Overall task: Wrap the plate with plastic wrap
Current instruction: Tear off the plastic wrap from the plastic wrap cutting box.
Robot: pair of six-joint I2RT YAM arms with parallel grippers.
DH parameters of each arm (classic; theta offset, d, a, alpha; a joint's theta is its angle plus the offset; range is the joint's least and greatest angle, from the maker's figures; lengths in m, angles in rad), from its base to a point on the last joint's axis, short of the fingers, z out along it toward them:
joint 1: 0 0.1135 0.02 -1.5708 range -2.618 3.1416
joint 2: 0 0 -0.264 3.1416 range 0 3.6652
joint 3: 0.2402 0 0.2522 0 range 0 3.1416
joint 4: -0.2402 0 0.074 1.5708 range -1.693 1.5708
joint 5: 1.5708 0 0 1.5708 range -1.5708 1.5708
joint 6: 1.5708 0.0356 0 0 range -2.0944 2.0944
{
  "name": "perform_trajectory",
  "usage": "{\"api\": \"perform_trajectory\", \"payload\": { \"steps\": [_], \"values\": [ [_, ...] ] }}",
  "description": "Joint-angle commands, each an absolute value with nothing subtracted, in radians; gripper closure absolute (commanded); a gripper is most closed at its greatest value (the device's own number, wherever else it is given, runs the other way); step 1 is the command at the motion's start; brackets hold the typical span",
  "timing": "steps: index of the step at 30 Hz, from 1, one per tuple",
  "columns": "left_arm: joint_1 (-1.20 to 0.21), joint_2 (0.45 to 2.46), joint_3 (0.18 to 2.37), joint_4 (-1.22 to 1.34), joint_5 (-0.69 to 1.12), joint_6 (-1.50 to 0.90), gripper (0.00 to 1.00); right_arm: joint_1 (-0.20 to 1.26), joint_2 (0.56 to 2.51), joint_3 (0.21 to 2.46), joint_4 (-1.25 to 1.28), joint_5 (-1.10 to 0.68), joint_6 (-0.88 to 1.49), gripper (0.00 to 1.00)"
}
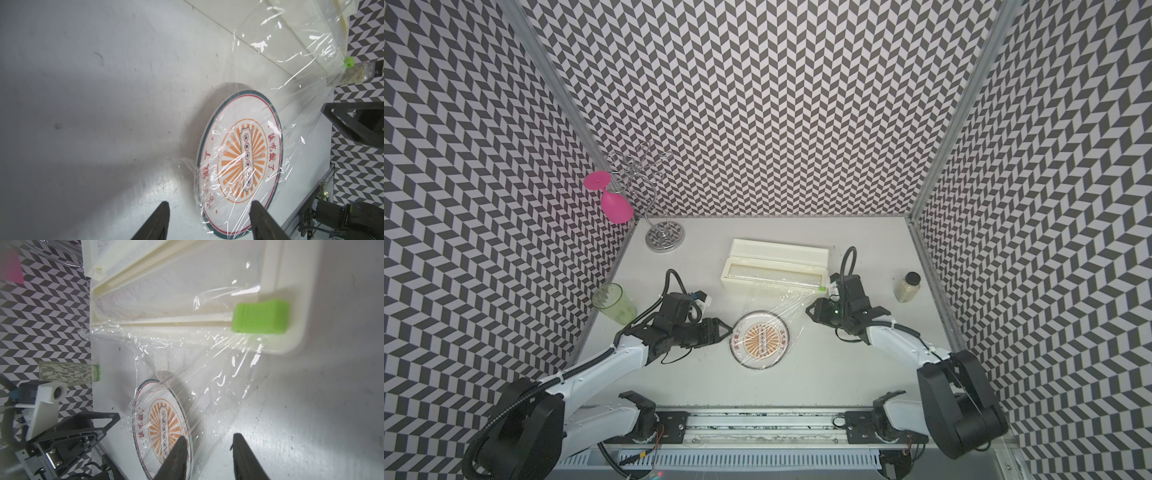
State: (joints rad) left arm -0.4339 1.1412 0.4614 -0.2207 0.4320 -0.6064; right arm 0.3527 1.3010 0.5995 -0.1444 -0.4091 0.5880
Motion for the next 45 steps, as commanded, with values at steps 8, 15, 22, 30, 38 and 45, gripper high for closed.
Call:
{"api": "perform_trajectory", "payload": {
  "steps": [8,15,22,30,38,45],
  "values": [
    [-0.535,1.185,0.341,-0.030,0.401,-0.719,0.46,0.497,1.289,0.478,0.002,-0.294,0.713,1.00],
    [-0.554,1.200,0.314,0.007,0.414,-0.736,0.52,0.534,1.326,0.476,-0.005,-0.261,0.747,0.99],
    [-0.560,1.199,0.294,0.028,0.420,-0.750,0.55,0.427,1.172,0.528,-0.149,-0.253,0.679,0.56],
    [-0.560,1.228,0.291,0.048,0.431,-0.748,0.57,0.322,1.254,0.601,-0.054,-0.355,0.670,0.46],
    [-0.561,1.242,0.291,0.050,0.434,-0.747,0.59,0.324,1.385,0.613,0.088,-0.316,0.733,0.64],
    [-0.566,1.252,0.289,0.056,0.437,-0.747,0.61,0.394,1.431,0.522,0.167,-0.268,0.803,1.00]
  ]
}}
